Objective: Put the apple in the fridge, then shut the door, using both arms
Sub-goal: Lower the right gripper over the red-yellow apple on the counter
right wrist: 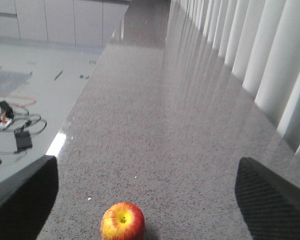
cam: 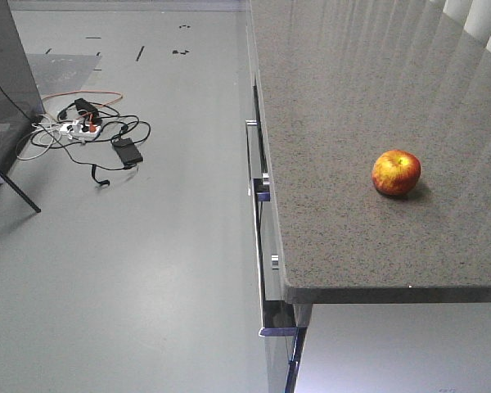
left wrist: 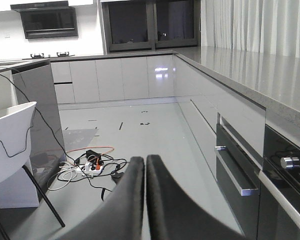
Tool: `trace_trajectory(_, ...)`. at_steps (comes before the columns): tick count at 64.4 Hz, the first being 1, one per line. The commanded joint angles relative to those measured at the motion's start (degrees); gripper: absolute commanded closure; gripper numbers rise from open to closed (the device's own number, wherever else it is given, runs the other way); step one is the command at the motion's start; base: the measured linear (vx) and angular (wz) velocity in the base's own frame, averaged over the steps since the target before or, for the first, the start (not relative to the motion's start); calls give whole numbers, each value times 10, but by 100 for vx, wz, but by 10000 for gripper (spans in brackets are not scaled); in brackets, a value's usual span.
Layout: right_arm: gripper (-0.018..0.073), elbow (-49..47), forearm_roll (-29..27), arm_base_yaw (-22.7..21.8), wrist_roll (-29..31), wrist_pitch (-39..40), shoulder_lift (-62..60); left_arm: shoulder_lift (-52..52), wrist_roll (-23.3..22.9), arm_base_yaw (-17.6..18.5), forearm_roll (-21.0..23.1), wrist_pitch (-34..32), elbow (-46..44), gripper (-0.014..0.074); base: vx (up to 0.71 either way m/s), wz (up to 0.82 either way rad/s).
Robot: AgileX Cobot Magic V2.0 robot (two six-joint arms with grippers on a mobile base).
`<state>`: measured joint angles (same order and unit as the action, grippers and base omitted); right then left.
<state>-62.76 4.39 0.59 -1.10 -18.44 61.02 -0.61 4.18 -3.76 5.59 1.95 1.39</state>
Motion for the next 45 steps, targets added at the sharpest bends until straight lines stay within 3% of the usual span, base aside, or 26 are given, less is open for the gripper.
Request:
trace_trajectory(1,-114,-66,-40,-1,42,10,57,-9,-5,3,4,-44,-10,603,0,0)
trace_trajectory(21,-106,-191,-222,-1,180,-40,257,-9,-5,3,4,-44,-10,603,0,0)
trace_trajectory(45,-100,-264,-219,-1,158,-36,405,-9,-6,3,4,-44,-10,603,0,0)
